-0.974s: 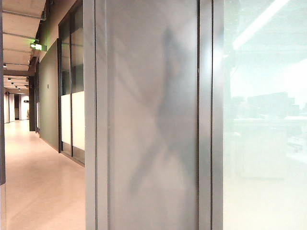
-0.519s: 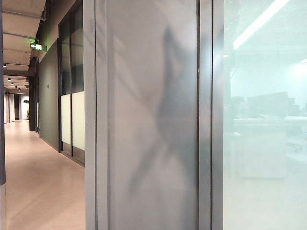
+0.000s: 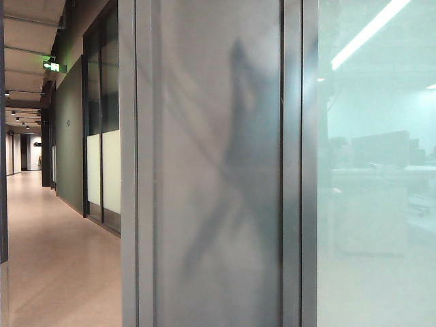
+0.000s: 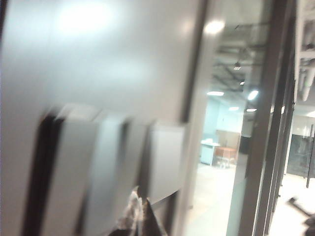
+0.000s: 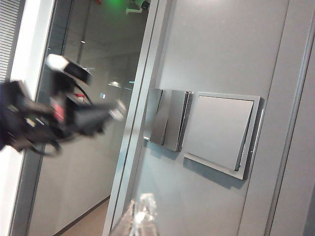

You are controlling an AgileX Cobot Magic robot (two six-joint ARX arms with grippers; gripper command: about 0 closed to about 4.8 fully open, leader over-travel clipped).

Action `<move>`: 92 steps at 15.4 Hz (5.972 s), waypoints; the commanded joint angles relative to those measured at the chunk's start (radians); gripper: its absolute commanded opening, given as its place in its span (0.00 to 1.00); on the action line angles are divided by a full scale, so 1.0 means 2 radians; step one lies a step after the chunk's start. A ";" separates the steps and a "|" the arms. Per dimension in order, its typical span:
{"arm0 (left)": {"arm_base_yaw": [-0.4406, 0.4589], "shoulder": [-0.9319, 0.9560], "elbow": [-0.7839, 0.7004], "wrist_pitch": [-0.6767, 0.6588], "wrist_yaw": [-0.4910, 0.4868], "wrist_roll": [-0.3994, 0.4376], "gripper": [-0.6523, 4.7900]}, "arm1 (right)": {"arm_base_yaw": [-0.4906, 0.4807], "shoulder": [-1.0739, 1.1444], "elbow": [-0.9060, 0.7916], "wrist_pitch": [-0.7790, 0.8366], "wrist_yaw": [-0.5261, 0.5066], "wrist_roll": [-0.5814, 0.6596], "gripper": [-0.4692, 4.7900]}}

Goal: Raise the arm to find the leftmost switch on the wall and turn on the lights.

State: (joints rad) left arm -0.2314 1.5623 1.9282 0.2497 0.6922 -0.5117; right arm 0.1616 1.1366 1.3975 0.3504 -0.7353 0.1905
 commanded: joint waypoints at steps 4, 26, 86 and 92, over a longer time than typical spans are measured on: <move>-0.001 -0.135 0.000 -0.184 -0.044 0.122 0.11 | 0.000 -0.011 0.002 0.007 0.000 0.000 0.09; 0.000 -0.636 -0.614 -0.118 -0.426 0.303 0.11 | 0.000 -0.245 -0.186 -0.240 0.319 -0.057 0.09; 0.145 -0.779 -0.960 -0.120 -0.323 0.226 0.11 | 0.000 -0.442 -0.344 -0.349 0.436 -0.056 0.09; 0.145 -0.779 -0.959 -0.121 -0.323 0.226 0.11 | 0.000 -0.445 -0.344 -0.349 0.436 -0.056 0.09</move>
State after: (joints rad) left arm 0.0601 0.0048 0.0086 0.0021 0.0422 -0.0639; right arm 0.1612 0.2512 0.7055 -0.3580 0.1345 0.0792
